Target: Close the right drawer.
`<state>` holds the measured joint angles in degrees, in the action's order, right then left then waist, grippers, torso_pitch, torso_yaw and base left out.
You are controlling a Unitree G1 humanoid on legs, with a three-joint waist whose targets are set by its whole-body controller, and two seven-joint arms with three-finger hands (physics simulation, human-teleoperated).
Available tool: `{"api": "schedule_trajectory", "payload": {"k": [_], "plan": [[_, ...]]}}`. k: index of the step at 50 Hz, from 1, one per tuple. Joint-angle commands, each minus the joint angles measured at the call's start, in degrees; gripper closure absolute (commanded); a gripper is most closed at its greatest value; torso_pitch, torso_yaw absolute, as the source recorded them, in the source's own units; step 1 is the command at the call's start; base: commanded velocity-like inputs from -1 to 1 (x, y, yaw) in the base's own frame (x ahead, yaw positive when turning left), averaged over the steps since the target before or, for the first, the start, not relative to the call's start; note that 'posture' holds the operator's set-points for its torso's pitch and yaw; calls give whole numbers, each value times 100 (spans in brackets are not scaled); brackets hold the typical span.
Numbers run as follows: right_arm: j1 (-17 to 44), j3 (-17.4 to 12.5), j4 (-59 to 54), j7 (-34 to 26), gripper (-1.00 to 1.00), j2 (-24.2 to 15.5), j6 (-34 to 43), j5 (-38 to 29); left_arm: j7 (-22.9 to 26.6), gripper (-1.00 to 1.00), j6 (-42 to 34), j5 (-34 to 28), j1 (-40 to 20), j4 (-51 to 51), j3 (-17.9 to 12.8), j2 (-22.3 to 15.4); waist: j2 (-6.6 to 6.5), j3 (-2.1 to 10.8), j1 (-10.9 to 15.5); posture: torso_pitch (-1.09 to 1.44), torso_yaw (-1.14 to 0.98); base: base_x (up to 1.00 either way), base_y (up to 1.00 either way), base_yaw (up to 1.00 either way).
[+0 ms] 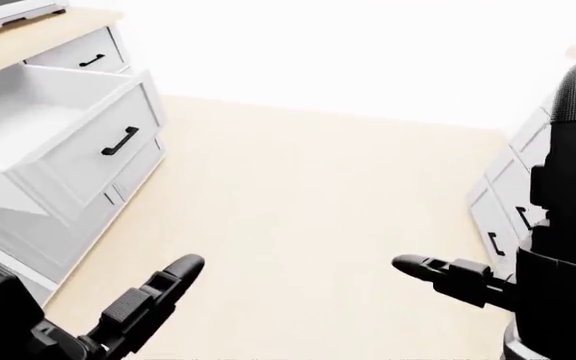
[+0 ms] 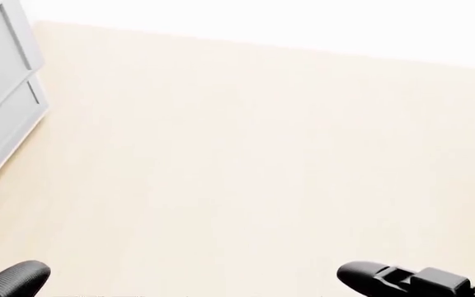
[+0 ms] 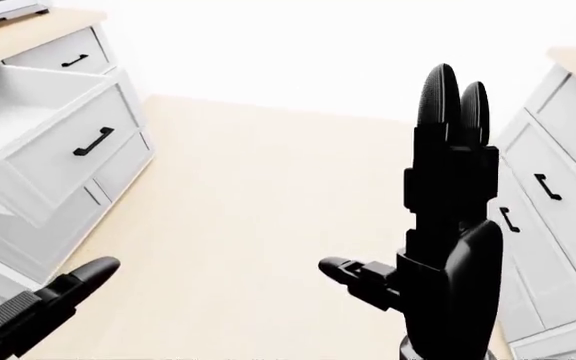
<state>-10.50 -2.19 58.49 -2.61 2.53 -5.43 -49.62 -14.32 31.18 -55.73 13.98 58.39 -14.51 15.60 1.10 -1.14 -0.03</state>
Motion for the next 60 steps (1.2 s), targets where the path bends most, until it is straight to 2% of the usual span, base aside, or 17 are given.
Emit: {"api": "schedule_trajectory", "payload": {"k": [1, 3, 5, 10, 15, 17, 18, 28, 32, 34, 36, 41, 44, 48, 50, 51, 60], "plan": [[37, 34, 147, 70, -100, -26, 5, -13, -39, -100, 38, 16, -33, 161, 52, 4, -22, 41, 1, 0, 0, 0, 0, 0], [41, 36, 140, 73, -100, -49, 36, -2, -49, -100, 23, 7, -28, 161, 64, -8, -78, 119, -4, 0, 0, 0, 6, 0], [41, 55, 148, 78, -100, -55, 54, -2, -55, -100, 8, -5, -27, 161, 79, -23, 9, -73, -36, 0, 0, 9, 38, 0], [51, 52, 115, 115, -100, -71, 69, -6, -80, -100, -33, -31, -23, 161, 116, -58, 71, -49, -90, 0, 0, 8, 38, 0], [44, 53, 132, 110, -100, -76, 75, -4, -101, -100, -42, -40, -12, 161, 129, -68, -321, -121, -136, 0, 0, 8, 38, 0], [41, 47, 127, 108, -100, -79, 71, 9, -106, -100, -53, -46, -9, 161, 138, -77, -810, 17, -86, 0, 0, 8, 36, 0], [40, 56, 130, 102, -100, -78, 67, 17, -109, -100, -58, -46, -9, 161, 140, -81, -451, -137, -52, 0, 0, 9, 33, 0], [33, 53, 111, 108, -100, -76, 61, -4, -125, -100, -86, -44, 0, 161, 152, -108, -173, -107, 15, 0, 0, 4, 18, 0], [27, 41, 73, 134, -100, -77, 58, 7, -144, -100, -102, -59, 20, 161, 183, -126, 38, -111, 36, 0, 0, 3, 15, 0], [35, 54, 102, 112, -100, -72, 74, -10, -148, -100, -101, -60, 7, 161, 174, -123, 265, -45, 31, 0, 0, 2, 14, 0], [45, 45, 107, 100, -100, -73, 97, -9, -143, -100, -89, -59, 17, 161, 182, -115, 96, -81, -52, 0, 0, 3, 14, 0], [47, 68, 91, 103, -100, -77, 101, -32, -124, -100, -85, -42, 16, 161, 173, -108, 158, -96, -42, 0, 0, 3, 21, 0], [48, 61, 88, 107, -100, -80, 104, -31, -122, -100, -73, -44, 11, 161, 163, -103, 53, -151, -40, 0, 0, 3, 26, 0], [44, 53, 76, 118, -100, -82, 103, -26, -111, -100, -76, -45, 10, 161, 164, -103, -320, -130, -78, 0, 0, 3, 29, 0], [43, 55, 63, 128, -100, -82, 98, -29, -116, -100, -87, -50, -3, 161, 163, -108, -701, 34, -56, 0, 0, 3, 34, 0], [42, 56, 60, 129, -100, -83, 94, -29, -116, -100, -89, -52, -4, 161, 163, -109, -396, -70, -10, 0, 0, 2, 35, 0], [29, 39, 68, 123, -100, -82, 80, -12, -113, -100, -103, -41, -11, 161, 157, -120, -35, -144, -34, 0, 0, 3, 35, 0]]}}
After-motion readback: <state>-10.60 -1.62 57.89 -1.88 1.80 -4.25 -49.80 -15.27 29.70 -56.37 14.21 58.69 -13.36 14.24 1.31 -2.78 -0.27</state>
